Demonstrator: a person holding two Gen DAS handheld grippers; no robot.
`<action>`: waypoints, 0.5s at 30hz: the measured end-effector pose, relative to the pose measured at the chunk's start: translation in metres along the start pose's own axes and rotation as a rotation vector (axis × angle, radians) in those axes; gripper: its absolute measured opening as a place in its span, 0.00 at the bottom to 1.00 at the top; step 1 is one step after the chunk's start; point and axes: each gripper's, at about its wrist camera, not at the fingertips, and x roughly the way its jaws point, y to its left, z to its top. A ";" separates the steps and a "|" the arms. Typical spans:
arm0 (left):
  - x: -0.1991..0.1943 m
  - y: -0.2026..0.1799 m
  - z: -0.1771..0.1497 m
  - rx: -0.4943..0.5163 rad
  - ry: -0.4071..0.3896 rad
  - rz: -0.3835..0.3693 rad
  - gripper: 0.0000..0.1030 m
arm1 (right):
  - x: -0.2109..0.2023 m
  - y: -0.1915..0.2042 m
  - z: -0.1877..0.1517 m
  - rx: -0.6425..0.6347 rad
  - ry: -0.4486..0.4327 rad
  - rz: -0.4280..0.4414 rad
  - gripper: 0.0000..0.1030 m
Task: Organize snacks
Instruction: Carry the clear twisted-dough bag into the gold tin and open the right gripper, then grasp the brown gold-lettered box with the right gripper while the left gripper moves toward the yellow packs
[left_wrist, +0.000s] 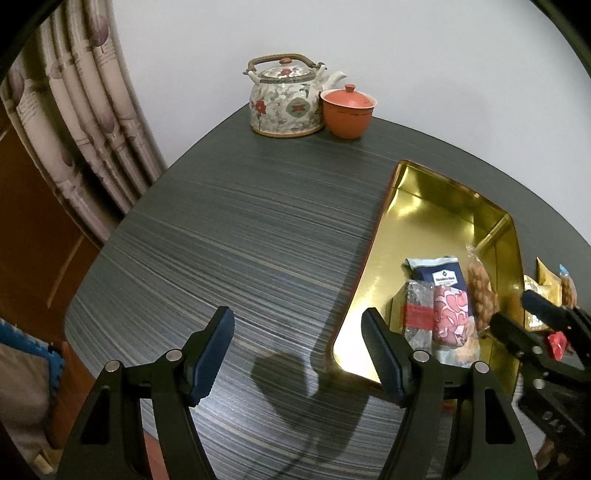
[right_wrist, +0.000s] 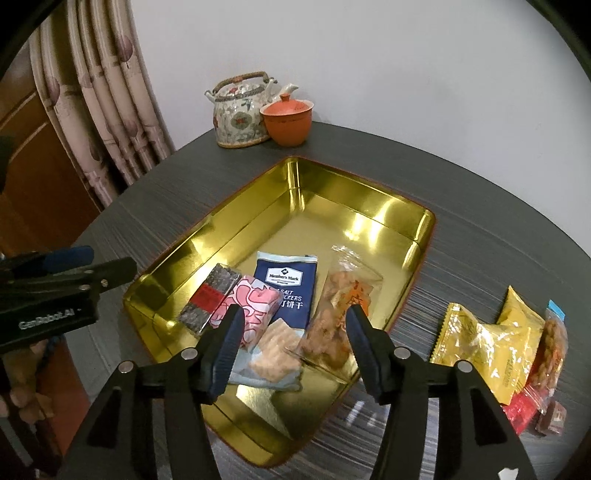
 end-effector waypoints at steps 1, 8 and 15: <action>0.000 0.000 0.000 0.001 -0.001 0.001 0.69 | -0.004 -0.002 -0.001 0.004 -0.006 0.000 0.53; -0.001 -0.003 -0.001 0.013 -0.004 0.007 0.69 | -0.033 -0.032 -0.011 0.020 -0.042 -0.054 0.53; -0.001 -0.007 -0.002 0.031 -0.007 0.017 0.69 | -0.061 -0.103 -0.038 0.094 -0.041 -0.181 0.53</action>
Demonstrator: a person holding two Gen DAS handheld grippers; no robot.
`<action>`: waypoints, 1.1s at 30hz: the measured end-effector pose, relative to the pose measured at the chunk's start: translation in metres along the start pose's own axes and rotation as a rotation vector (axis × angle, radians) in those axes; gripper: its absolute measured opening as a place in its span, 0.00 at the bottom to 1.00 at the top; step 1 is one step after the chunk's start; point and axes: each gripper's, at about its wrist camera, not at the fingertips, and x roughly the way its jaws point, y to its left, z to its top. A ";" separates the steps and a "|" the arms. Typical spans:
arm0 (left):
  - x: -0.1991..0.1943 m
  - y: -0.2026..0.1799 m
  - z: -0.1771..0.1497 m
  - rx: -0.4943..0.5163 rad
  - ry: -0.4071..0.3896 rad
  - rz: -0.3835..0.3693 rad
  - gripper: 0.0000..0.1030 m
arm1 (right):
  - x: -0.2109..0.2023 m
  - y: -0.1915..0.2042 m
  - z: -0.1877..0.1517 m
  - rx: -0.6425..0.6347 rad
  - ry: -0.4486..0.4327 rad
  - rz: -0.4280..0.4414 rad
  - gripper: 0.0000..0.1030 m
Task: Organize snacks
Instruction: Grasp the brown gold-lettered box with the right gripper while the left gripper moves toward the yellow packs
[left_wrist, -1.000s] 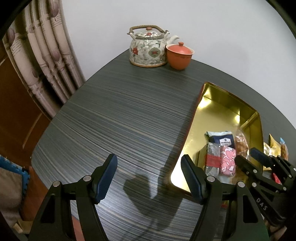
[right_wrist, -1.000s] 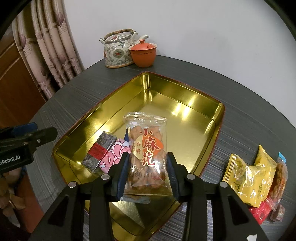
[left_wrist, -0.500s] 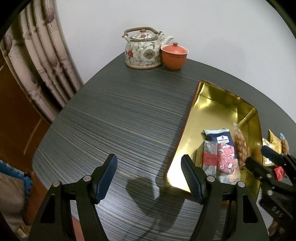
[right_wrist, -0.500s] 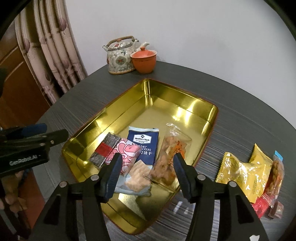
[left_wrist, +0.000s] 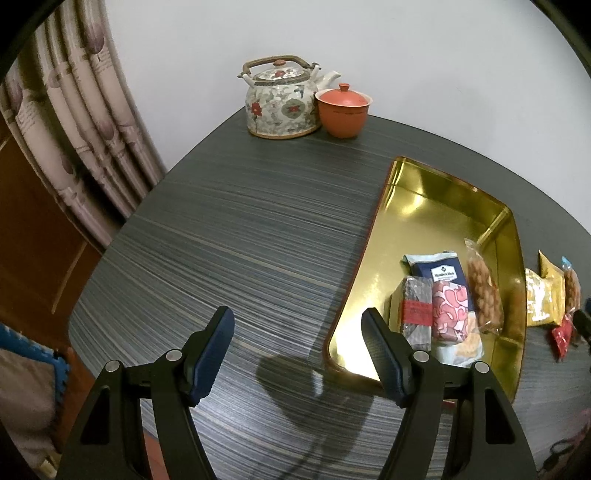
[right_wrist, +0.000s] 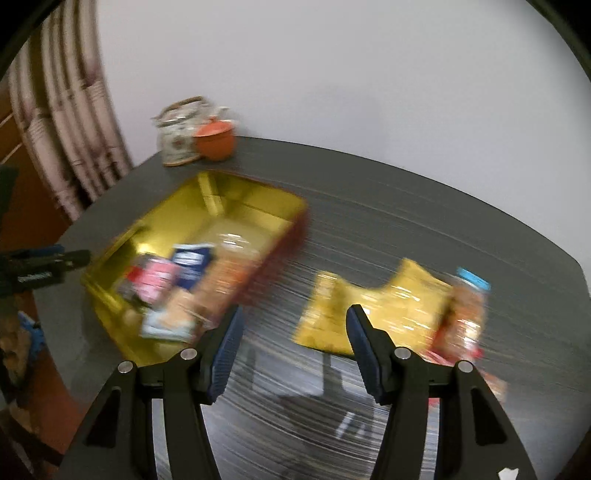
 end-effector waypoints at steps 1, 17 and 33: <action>0.000 -0.001 0.000 0.003 -0.001 0.002 0.69 | -0.001 -0.011 -0.002 0.014 0.001 -0.019 0.53; -0.005 -0.020 -0.007 0.097 -0.033 0.005 0.70 | 0.002 -0.136 -0.068 0.245 0.095 -0.168 0.62; -0.018 -0.068 -0.013 0.220 -0.055 -0.016 0.70 | 0.026 -0.159 -0.077 0.283 0.087 -0.161 0.48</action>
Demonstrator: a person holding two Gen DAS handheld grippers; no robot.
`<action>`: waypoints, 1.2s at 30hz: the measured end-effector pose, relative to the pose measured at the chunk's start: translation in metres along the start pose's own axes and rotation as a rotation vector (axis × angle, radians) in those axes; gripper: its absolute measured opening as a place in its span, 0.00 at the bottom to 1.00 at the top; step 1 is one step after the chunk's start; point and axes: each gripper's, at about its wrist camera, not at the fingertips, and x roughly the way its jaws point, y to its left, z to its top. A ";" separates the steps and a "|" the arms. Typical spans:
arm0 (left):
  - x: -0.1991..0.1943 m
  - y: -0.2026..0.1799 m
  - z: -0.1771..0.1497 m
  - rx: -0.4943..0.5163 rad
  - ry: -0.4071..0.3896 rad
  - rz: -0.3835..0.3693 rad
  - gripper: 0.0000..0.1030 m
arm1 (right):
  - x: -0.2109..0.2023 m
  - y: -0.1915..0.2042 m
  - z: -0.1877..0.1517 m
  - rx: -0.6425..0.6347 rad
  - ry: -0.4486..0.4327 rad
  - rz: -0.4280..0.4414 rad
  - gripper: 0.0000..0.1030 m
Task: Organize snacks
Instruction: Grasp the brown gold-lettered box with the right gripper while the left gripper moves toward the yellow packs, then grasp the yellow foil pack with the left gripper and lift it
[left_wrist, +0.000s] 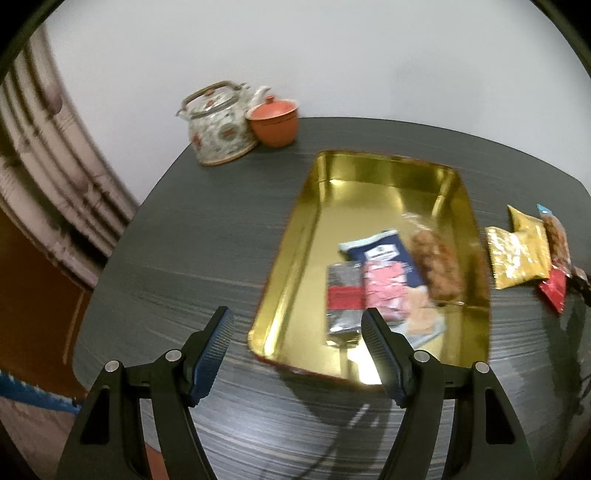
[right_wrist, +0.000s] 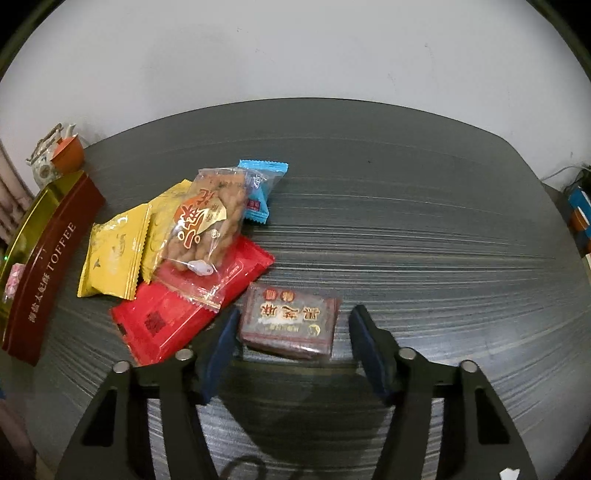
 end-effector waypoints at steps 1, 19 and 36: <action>-0.002 -0.005 0.002 0.008 -0.001 -0.006 0.70 | 0.000 -0.001 0.000 -0.002 -0.004 0.003 0.44; -0.005 -0.151 0.041 0.310 -0.054 -0.242 0.77 | -0.007 -0.057 -0.011 0.000 -0.052 -0.047 0.41; 0.045 -0.236 0.050 0.679 0.093 -0.452 0.92 | 0.000 -0.047 -0.015 -0.009 -0.083 -0.058 0.43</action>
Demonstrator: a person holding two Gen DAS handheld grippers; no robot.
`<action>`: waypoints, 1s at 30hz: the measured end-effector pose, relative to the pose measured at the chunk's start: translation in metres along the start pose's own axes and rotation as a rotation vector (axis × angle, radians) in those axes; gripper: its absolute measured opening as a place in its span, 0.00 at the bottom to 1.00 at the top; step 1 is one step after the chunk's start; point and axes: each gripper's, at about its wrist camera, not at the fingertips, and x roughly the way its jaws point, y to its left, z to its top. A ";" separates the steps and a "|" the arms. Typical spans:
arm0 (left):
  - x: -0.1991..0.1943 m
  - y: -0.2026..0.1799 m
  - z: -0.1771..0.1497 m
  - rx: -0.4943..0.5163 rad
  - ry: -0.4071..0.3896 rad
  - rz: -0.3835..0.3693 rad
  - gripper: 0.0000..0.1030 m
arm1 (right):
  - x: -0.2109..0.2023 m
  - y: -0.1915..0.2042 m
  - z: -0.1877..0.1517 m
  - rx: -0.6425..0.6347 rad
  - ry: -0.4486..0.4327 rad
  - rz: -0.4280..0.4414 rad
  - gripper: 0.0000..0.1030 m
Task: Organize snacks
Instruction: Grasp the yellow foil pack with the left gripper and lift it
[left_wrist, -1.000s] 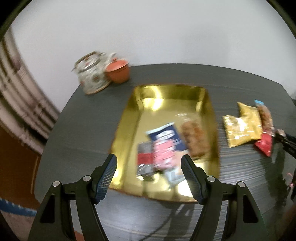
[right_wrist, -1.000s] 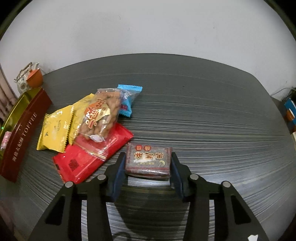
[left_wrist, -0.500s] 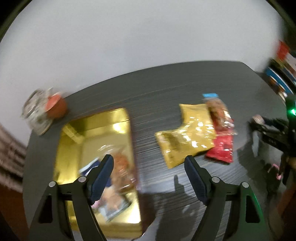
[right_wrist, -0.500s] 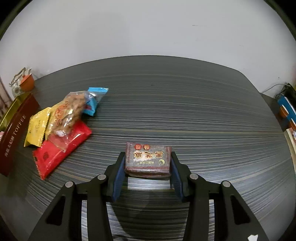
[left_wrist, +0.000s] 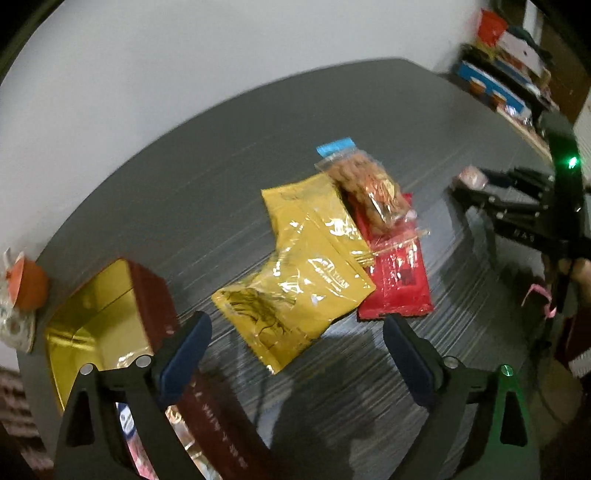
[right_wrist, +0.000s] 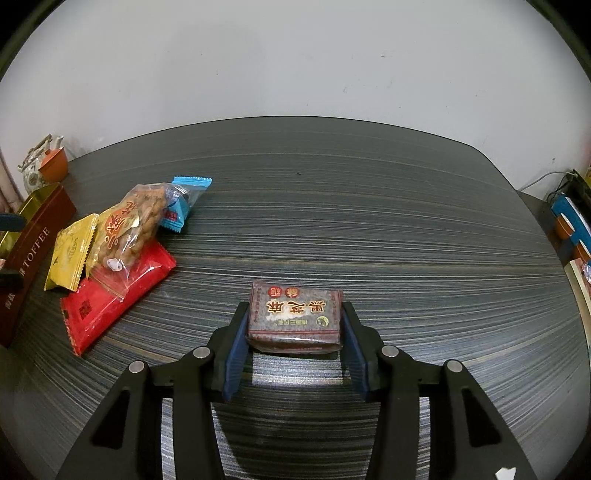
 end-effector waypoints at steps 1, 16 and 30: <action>0.004 -0.001 0.002 0.011 0.012 0.001 0.92 | 0.000 -0.001 0.000 0.000 0.000 0.000 0.43; 0.039 0.003 0.030 0.024 0.063 -0.002 0.92 | 0.003 -0.008 0.005 0.009 0.003 -0.005 0.49; 0.053 0.027 0.015 -0.087 0.076 0.017 0.71 | 0.006 -0.009 0.006 0.011 0.004 -0.005 0.52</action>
